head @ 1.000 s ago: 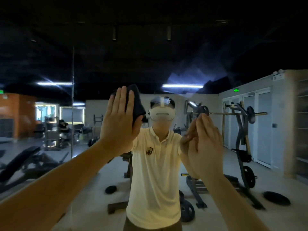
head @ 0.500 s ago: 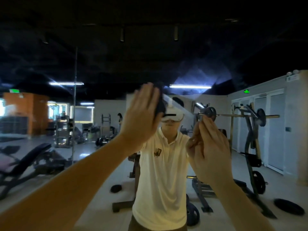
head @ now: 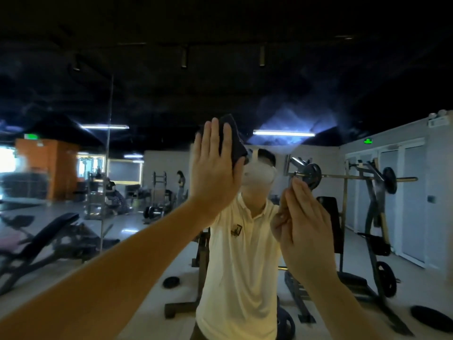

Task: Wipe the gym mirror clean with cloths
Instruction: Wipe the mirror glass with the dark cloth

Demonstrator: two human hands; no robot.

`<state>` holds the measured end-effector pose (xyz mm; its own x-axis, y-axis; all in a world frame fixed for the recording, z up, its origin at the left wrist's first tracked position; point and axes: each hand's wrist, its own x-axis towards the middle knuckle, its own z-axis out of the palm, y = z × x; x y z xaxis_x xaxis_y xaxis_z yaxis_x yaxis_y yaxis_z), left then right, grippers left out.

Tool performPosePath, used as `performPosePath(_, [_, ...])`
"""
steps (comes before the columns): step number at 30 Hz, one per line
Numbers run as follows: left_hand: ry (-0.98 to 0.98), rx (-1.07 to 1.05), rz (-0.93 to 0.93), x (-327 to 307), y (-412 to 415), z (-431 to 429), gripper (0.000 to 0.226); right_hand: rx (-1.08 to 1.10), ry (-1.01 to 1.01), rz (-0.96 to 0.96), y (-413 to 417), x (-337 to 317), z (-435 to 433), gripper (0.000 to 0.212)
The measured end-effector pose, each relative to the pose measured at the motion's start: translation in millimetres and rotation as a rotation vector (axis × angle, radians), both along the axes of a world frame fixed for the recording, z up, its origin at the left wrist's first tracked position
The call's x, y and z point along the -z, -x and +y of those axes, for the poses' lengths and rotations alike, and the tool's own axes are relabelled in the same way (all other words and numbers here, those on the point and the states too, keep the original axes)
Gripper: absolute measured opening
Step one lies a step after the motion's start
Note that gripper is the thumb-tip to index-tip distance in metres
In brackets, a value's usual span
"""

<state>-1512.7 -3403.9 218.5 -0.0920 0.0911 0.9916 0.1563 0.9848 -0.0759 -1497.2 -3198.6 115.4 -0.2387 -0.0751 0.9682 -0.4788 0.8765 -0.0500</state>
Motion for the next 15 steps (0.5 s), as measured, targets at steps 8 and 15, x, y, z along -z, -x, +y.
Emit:
performPosePath(8, [0.557,-0.003,-0.074,42,3,46,0.069,-0.082,0.113,0.005,0,-8,1,0.049])
performPosePath(15, [0.085,-0.106,-0.091,12,-11,-93,0.075,0.001,0.159,0.027,-16,-24,-33,0.058])
